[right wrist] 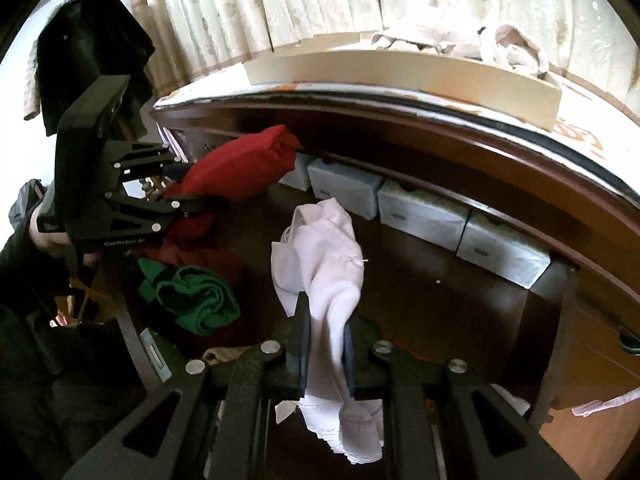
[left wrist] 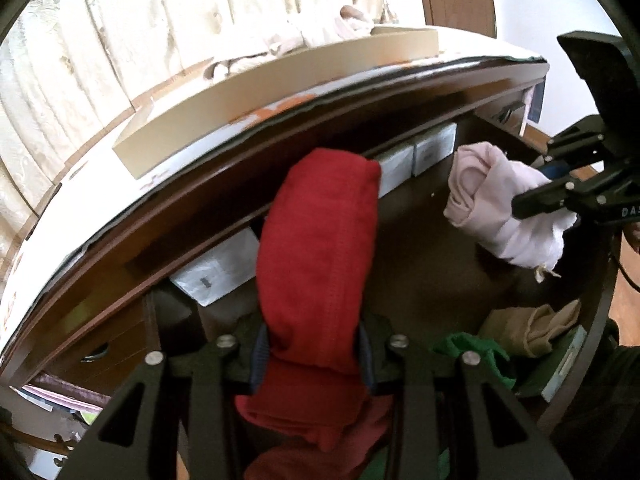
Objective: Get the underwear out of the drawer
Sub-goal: 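Lift both held garments up out of the drawer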
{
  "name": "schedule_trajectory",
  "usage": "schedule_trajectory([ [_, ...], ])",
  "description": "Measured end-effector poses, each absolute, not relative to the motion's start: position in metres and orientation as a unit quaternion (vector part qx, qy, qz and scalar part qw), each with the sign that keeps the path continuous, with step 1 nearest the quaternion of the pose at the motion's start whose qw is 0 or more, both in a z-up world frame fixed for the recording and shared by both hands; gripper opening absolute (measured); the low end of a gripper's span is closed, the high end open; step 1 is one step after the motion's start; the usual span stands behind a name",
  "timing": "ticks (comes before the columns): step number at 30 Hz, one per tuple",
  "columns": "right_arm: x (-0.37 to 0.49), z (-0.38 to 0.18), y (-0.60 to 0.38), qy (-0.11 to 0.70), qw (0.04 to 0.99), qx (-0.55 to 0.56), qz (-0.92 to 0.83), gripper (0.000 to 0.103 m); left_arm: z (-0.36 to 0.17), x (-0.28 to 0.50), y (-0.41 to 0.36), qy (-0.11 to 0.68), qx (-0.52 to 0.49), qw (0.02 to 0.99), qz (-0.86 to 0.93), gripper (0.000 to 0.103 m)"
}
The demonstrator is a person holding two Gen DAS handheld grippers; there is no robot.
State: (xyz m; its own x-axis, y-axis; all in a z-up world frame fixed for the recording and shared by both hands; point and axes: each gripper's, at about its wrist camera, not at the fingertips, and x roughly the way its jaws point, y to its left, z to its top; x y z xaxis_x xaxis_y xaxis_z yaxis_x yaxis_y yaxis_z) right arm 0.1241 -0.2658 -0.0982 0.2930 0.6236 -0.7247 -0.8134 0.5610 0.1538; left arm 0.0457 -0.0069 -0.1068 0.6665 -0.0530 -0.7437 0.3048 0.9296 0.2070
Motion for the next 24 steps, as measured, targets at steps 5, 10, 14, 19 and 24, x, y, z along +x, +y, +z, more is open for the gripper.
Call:
schedule_trajectory([
  [5,0.118,-0.094,-0.27,0.366,0.803,-0.118,0.455,0.015,-0.103,0.041,-0.009,0.379,0.16,0.905,-0.105,0.034],
  [10,0.113,-0.091,-0.274,0.346,0.811,-0.116,0.458,0.015,-0.101,0.038,-0.008,0.369,0.155,0.91,-0.103,0.034],
  [14,0.11,-0.088,-0.277,0.332,0.817,-0.11,0.459,0.015,-0.097,0.034,-0.005,0.355,0.15,0.917,-0.1,0.034],
  [19,0.105,-0.083,-0.279,0.314,0.824,-0.103,0.46,0.015,-0.093,0.03,-0.001,0.337,0.139,0.926,-0.096,0.034],
  [24,0.102,-0.077,-0.286,0.287,0.832,-0.085,0.467,0.015,-0.09,0.026,0.003,0.324,0.126,0.933,-0.096,0.034],
])
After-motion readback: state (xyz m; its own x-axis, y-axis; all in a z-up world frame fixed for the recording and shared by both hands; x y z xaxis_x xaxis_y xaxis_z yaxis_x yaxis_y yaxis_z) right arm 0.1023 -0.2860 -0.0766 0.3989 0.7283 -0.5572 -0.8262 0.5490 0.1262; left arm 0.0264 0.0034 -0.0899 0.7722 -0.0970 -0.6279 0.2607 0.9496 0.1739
